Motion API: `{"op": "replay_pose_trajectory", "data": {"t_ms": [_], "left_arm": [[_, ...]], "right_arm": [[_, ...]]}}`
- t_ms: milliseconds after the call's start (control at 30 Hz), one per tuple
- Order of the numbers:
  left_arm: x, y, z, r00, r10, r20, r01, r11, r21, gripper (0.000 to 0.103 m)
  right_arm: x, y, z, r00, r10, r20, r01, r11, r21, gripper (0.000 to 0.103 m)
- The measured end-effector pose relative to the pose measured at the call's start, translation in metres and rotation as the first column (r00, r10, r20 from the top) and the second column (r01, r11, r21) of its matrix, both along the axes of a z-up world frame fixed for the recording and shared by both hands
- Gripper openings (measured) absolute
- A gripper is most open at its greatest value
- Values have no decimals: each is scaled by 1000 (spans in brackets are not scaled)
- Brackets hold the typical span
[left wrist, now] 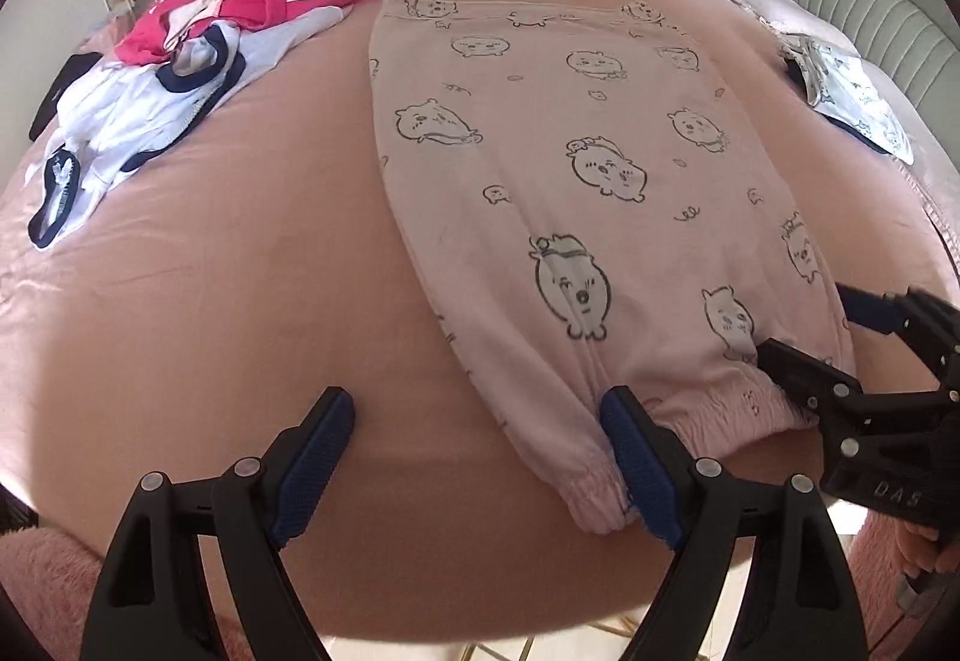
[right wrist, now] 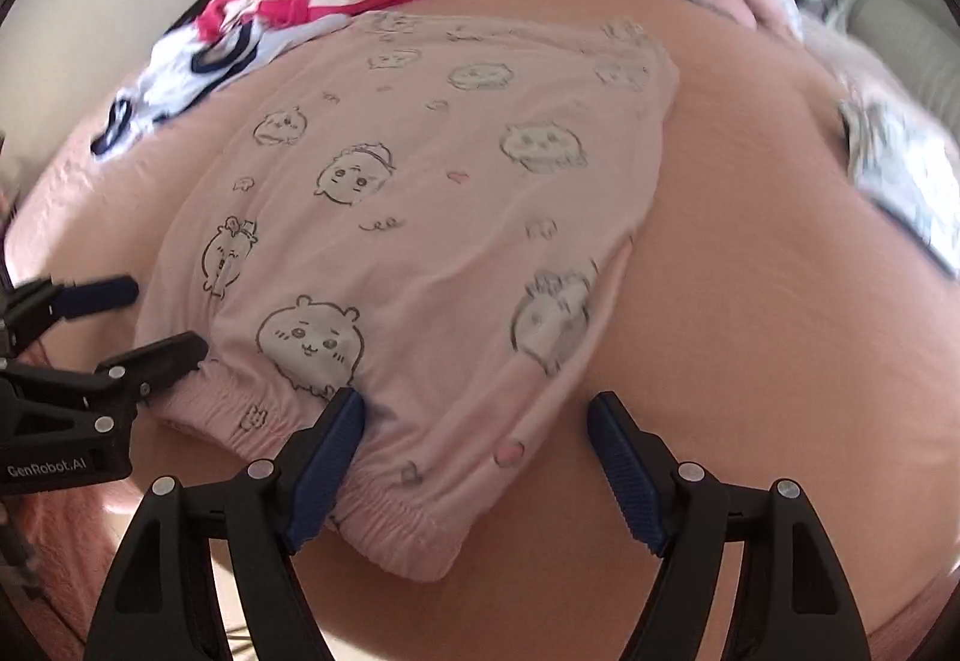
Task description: Fold clothes
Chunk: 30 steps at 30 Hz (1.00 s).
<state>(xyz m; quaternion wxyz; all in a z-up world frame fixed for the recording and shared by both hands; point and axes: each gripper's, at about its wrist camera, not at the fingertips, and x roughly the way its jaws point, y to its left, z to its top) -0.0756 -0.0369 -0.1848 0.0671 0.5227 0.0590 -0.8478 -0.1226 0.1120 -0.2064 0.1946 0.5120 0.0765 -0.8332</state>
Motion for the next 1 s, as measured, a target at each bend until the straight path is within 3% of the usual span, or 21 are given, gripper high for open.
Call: {"op": "replay_pose_trajectory", "data": {"t_ms": [67, 167, 267, 400, 500, 567, 767, 1000], "left_arm": [[4, 0, -2, 1000, 4, -10, -3, 1000, 1, 85], [5, 0, 0, 1000, 13, -13, -13, 1000, 10, 85], [7, 2, 10, 997, 20, -75, -17, 999, 37, 84], [-1, 10, 29, 987, 37, -159, -36, 999, 8, 84], [-13, 16, 32, 986, 26, -163, -30, 999, -21, 84], [-17, 16, 29, 987, 26, -160, -26, 1000, -1, 84], [-28, 17, 3, 996, 18, -93, -19, 1000, -7, 84], [-30, 19, -5, 996, 9, -84, -10, 1000, -16, 85]], "right_arm": [[3, 11, 0, 999, -34, 29, 36, 998, -56, 77], [12, 10, 4, 1000, -4, 16, 4, 1000, -21, 77], [18, 23, 18, 998, -68, -17, 67, 994, -88, 76], [22, 33, 45, 989, -133, -70, 120, 979, -166, 75], [15, 22, 52, 985, -130, -112, 123, 990, -65, 75], [11, 20, 51, 986, -128, -108, 119, 989, -91, 75], [-1, 11, 21, 991, -119, -56, 116, 992, -47, 75], [-4, 7, -2, 995, -94, -26, 94, 996, 7, 76]]}}
